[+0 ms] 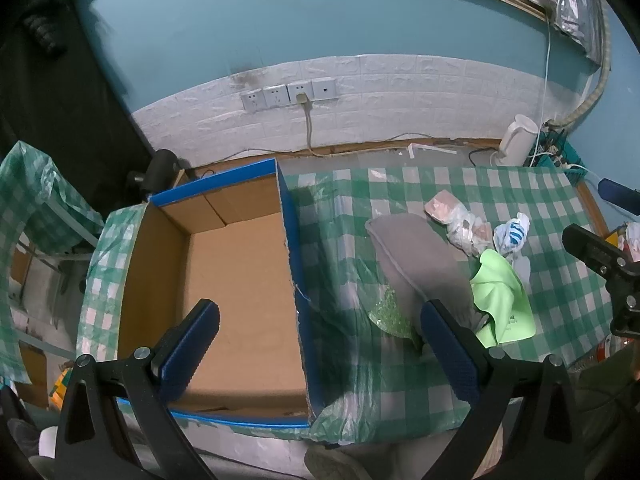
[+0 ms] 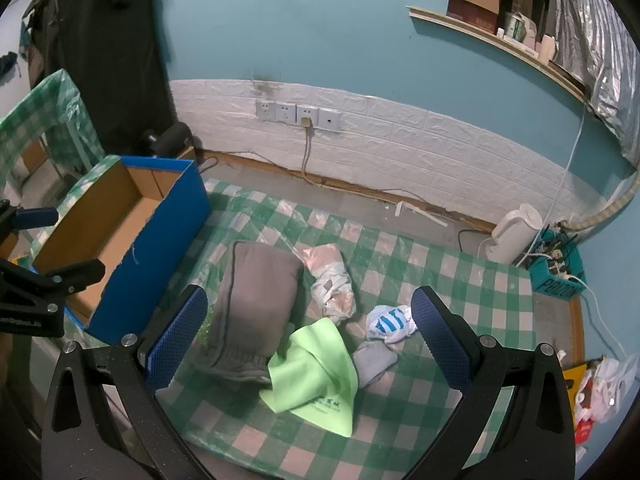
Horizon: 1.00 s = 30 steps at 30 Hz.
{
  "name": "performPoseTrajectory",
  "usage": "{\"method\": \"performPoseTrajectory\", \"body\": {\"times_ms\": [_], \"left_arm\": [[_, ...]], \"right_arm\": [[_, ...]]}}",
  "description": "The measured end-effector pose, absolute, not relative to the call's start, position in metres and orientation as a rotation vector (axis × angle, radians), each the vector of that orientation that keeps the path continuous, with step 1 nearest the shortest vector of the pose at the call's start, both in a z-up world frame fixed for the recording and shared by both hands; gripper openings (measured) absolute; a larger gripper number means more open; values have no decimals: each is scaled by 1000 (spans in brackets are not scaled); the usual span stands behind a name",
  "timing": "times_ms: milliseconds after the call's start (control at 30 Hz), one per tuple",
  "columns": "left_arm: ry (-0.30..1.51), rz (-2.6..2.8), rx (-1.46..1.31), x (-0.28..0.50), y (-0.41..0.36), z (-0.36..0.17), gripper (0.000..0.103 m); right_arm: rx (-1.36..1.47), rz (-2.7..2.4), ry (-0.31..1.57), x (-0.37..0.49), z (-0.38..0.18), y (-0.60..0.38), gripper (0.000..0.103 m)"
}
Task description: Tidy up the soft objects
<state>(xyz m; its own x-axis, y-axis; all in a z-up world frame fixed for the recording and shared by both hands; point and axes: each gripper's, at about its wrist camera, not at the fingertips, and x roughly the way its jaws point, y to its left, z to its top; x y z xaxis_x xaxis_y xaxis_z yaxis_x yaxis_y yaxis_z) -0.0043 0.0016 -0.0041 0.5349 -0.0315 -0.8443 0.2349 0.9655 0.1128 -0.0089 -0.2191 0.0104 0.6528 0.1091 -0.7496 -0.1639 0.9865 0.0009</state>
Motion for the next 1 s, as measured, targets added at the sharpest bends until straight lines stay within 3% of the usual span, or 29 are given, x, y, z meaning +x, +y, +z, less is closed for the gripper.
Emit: {"method": "performPoseTrajectory", "body": {"times_ms": [1000], "left_arm": [[1002,-171,225,-8,-5,-9,101]], "right_arm": [[-58,151,858,-8,8,-221,101]]}}
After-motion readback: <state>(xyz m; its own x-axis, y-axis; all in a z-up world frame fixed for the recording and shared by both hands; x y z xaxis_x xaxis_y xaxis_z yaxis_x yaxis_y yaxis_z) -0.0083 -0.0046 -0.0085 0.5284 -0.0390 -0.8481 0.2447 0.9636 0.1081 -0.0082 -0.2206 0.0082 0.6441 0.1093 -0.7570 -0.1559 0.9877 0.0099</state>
